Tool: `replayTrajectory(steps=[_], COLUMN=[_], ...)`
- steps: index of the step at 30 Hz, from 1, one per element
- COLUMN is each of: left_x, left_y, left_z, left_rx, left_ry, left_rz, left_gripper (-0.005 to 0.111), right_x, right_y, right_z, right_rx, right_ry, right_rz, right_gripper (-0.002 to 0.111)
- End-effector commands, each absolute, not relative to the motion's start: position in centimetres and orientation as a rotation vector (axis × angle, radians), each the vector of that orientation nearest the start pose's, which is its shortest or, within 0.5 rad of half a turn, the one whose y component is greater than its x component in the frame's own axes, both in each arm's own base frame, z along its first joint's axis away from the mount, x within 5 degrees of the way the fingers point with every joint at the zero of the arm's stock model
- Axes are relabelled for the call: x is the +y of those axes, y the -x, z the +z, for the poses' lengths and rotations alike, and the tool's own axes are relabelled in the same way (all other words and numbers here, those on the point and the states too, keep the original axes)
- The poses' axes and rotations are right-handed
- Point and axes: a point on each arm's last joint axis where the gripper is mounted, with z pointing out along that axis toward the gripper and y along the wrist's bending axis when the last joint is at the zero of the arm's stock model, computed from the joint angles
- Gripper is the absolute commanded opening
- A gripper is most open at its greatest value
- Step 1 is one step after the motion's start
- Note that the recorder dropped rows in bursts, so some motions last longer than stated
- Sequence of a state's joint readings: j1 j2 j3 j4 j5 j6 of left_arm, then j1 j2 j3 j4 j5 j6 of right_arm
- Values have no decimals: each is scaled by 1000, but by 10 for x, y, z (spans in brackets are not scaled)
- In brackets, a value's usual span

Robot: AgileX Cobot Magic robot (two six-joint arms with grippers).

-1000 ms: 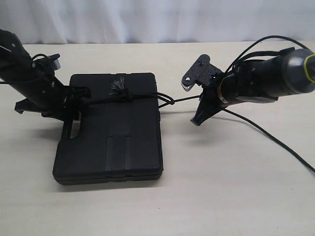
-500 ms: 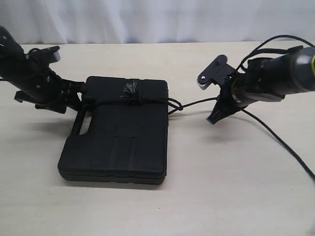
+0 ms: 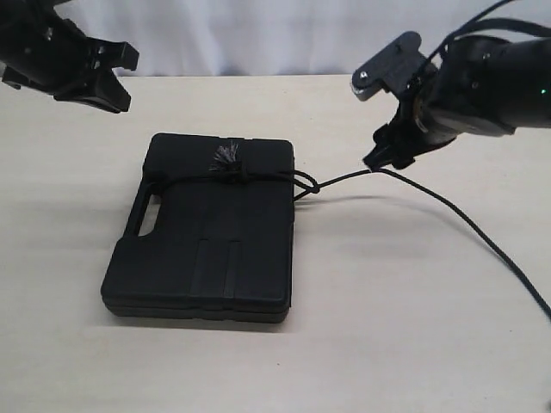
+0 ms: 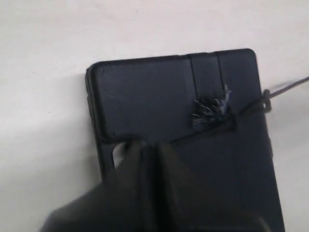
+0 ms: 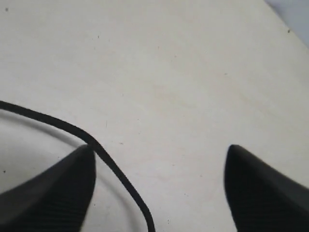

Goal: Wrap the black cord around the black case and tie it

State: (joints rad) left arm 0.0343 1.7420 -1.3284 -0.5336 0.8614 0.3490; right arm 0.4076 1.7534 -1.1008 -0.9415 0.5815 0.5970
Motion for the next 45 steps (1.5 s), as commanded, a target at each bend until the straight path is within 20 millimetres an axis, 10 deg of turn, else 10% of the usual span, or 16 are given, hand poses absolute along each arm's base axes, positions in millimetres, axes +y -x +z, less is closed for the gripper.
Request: replayTrajectory(steps=[1, 3, 12, 21, 29, 45], left_x=[-24, -28, -40, -27, -27, -28], left_y=[-347, -334, -240, -140, -141, -141], left_z=[290, 301, 331, 335, 335, 335], left_rx=[2636, 2652, 2575, 2150, 1833, 1835], left_ry=[-165, -220, -268, -189, 48, 68], left_rz=[-519, -504, -228, -188, -371, -399], left_gripper=[0, 0, 0, 0, 0, 0], right_x=[124, 126, 98, 61, 45, 26], right_y=[-323, -312, -265, -189, -142, -80], right_z=[256, 267, 284, 310, 291, 201], right_rx=[2386, 2424, 2899, 2636, 1944, 1769], right_ry=[479, 446, 338, 216, 412, 410], right_rz=[-558, -570, -309, -56, 27, 130], right_gripper=[27, 4, 4, 4, 4, 4])
